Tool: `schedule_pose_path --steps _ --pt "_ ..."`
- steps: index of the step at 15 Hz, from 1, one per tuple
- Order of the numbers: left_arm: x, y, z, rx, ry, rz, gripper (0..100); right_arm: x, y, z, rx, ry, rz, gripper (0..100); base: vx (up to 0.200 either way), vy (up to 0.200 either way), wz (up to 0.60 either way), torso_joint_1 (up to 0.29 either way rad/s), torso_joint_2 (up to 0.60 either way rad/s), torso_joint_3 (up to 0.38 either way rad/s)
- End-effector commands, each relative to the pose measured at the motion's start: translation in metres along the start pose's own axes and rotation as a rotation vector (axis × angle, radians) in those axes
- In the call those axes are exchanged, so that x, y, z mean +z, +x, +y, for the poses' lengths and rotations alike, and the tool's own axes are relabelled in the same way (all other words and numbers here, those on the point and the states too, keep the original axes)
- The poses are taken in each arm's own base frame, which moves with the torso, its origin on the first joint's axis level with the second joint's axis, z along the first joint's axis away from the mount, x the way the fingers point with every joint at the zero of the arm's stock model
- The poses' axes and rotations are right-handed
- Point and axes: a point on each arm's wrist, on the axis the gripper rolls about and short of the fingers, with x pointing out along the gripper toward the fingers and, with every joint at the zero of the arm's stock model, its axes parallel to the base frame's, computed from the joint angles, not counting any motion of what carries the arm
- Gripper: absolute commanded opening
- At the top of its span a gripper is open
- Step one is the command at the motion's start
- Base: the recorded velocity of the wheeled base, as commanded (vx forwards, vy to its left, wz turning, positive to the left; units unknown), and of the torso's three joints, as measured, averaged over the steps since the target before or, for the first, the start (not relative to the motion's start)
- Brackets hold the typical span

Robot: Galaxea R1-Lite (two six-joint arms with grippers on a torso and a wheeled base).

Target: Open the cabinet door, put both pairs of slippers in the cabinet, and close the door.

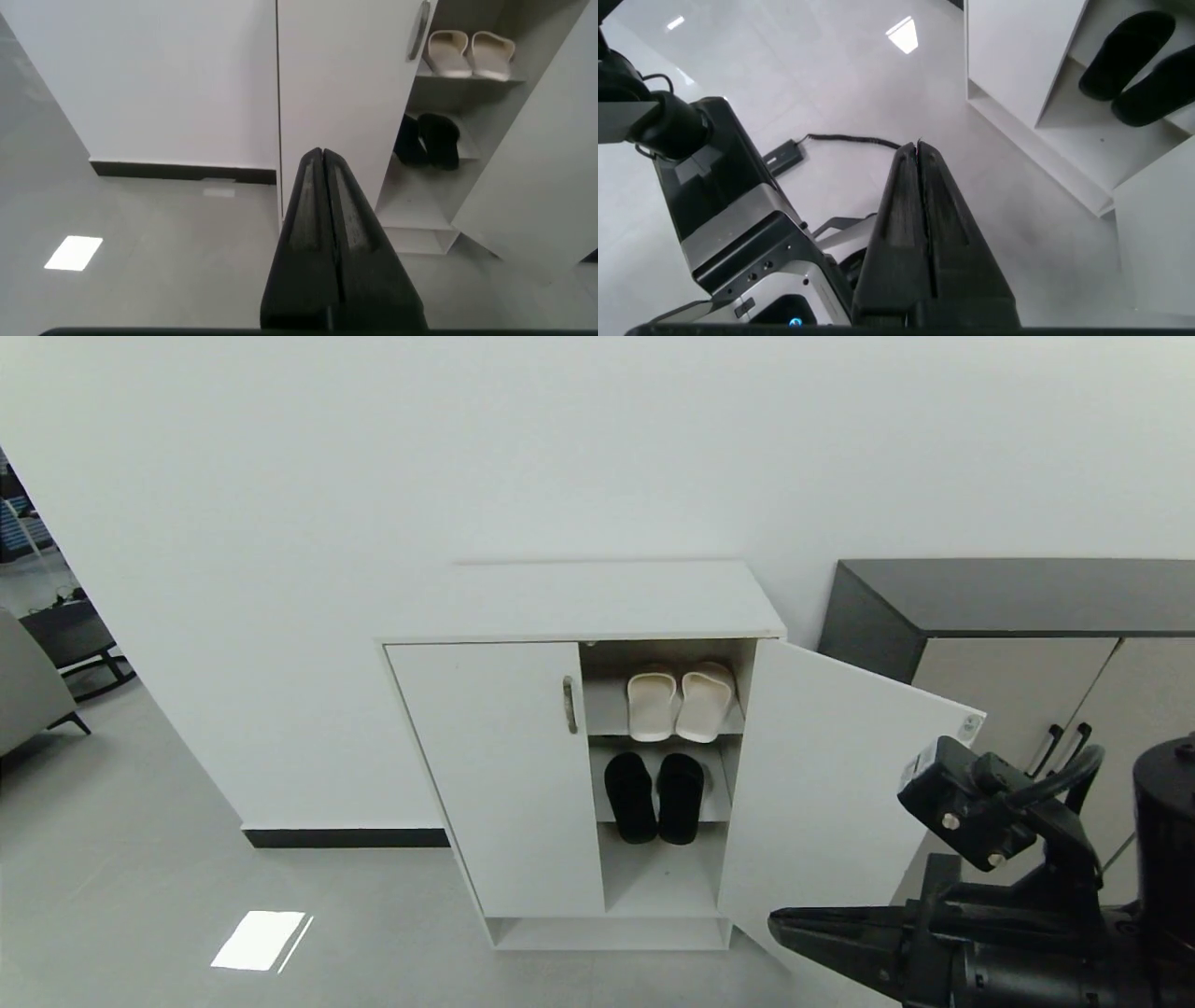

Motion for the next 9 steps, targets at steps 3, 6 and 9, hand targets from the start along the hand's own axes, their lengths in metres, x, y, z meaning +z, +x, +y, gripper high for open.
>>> schedule_pose_path --steps 3,6,9 --pt "0.0 0.0001 0.0 0.0 0.0 0.002 0 0.0002 -0.0006 0.0002 0.001 0.0 -0.002 0 0.0 0.0 0.0 0.253 -0.55 -0.297" --pt "0.0 0.0001 0.0 0.0 0.0 0.002 0 -0.0005 0.001 0.0 0.002 0.0 0.004 0 0.0 0.0 0.0 0.274 -0.57 -0.308" --pt "0.0 0.0001 0.0 0.0 0.0 0.002 0 -0.0005 0.001 0.0001 0.007 0.002 0.002 0 0.0 0.0 0.0 0.284 -0.61 -0.325"
